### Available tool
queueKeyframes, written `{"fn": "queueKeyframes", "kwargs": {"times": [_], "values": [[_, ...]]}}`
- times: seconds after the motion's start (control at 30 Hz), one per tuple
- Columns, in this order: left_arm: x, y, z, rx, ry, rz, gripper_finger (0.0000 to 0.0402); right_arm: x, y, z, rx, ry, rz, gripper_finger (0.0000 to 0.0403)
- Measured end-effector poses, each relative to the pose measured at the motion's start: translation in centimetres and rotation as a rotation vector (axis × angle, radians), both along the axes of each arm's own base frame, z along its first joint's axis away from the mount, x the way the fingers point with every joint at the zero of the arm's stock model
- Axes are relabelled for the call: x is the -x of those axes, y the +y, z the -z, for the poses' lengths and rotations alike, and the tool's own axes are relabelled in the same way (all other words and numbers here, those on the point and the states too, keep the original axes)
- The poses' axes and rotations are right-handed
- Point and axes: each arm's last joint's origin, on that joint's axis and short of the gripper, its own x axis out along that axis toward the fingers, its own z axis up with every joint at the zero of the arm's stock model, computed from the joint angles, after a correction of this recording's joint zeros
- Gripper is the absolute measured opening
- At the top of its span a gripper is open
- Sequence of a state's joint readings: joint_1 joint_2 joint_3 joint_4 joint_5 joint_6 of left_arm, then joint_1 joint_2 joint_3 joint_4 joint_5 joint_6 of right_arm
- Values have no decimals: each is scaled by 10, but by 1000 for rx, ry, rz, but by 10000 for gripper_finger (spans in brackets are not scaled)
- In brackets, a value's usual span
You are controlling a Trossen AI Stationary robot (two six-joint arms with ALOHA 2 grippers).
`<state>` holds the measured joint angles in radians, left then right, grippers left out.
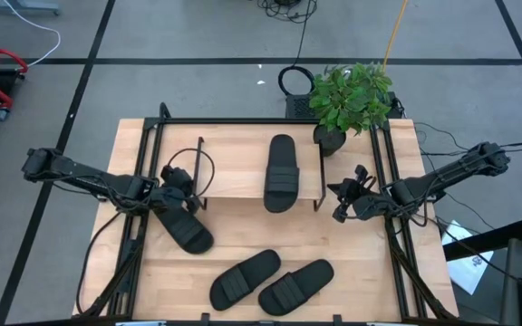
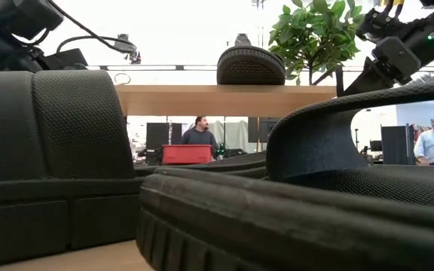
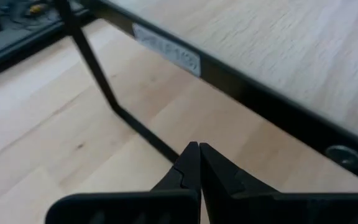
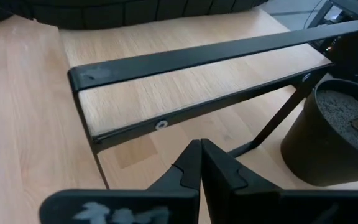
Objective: Pick and place slides into the shelf
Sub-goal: Adjust the shelf
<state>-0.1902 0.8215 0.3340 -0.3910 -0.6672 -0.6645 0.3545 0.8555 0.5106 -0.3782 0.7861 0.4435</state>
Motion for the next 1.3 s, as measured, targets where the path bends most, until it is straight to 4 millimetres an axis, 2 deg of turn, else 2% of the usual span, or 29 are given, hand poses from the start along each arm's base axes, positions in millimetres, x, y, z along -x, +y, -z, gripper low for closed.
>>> {"fn": "queueKeyframes", "kwargs": {"times": [0.3, 0.43, 0.7, 0.93, 1.3], "values": [[6, 8, 3, -37, 44, -109, 0, 0, 0, 0, 20, 16, -18, 0], [3, 6, 3, -5, 50, -36, 0, 0, 0, 0, 16, 15, -17, 0], [-10, -5, -6, 41, -64, 128, 0, 0, 0, 0, 12, 12, -15, 0], [-7, -6, -3, 60, -45, 106, 0, 0, 0, 0, 10, 10, -14, 0], [-17, -16, 3, 93, -23, 216, 0, 0, 0, 0, 10, 8, -15, 0]]}}
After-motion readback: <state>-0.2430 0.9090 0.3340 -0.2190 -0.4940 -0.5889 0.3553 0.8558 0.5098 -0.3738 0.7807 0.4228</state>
